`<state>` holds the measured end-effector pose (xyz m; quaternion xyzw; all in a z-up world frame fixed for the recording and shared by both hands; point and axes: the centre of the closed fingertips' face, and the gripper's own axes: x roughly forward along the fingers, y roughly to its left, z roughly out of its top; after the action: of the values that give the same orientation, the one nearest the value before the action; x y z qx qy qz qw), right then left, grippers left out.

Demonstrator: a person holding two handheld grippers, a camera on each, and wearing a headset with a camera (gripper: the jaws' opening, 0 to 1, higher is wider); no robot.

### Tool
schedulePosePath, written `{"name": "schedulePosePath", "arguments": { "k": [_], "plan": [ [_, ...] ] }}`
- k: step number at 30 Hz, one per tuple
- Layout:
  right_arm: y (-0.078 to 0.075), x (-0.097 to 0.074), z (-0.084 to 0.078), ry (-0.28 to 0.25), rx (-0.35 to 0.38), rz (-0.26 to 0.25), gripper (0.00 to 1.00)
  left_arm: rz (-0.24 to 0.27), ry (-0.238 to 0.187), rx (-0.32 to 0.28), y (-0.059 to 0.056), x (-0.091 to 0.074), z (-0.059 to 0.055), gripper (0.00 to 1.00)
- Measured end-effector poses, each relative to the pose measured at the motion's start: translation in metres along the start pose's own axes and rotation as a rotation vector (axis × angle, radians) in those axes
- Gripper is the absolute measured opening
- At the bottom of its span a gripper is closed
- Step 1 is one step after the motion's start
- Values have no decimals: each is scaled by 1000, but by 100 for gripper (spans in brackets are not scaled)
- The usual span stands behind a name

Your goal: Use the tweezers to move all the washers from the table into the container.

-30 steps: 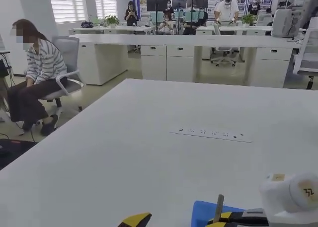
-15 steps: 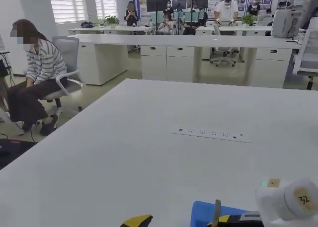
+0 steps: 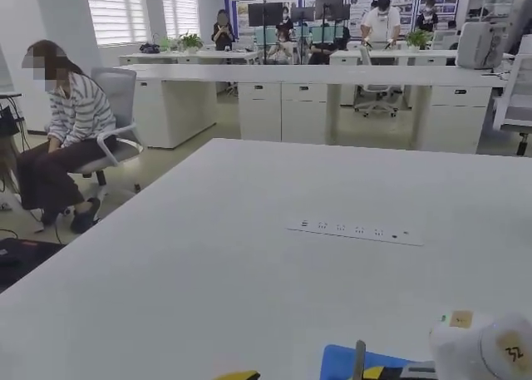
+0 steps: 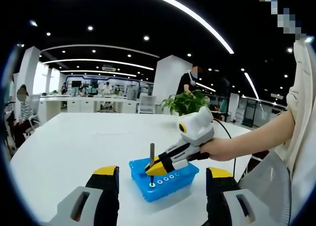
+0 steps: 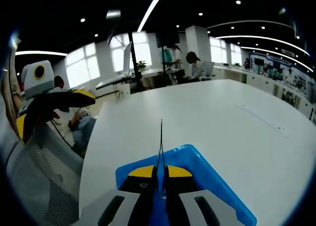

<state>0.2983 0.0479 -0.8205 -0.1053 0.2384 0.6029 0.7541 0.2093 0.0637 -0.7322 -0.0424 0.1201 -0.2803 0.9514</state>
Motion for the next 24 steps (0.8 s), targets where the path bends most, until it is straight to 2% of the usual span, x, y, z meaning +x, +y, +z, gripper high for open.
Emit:
{"name": "schedulePosePath", "arguments": {
  "k": [5,8,15,18,21,24],
  "plan": [
    [3,-11,15,-47,-9,-3,4,-7,21,0,-2,1,-2,72],
    [9,-19,21,-69,-16,3,4,-3,14,-10,0,1,1,72],
    [27,-38,27,-82,-49,24,4,-21,32,-35,-1,1,0,66],
    [34,-45,28,-83,-66,30,4,-41,50,-20,-5,2,0,62],
    [44,-53,29,-92,-61,57,4,-83,76,-16,-13,3,-1,53],
    [55,-59,25,-82,-62,88,4,-134,110,33,-20,5,-2,44]
  ]
}}
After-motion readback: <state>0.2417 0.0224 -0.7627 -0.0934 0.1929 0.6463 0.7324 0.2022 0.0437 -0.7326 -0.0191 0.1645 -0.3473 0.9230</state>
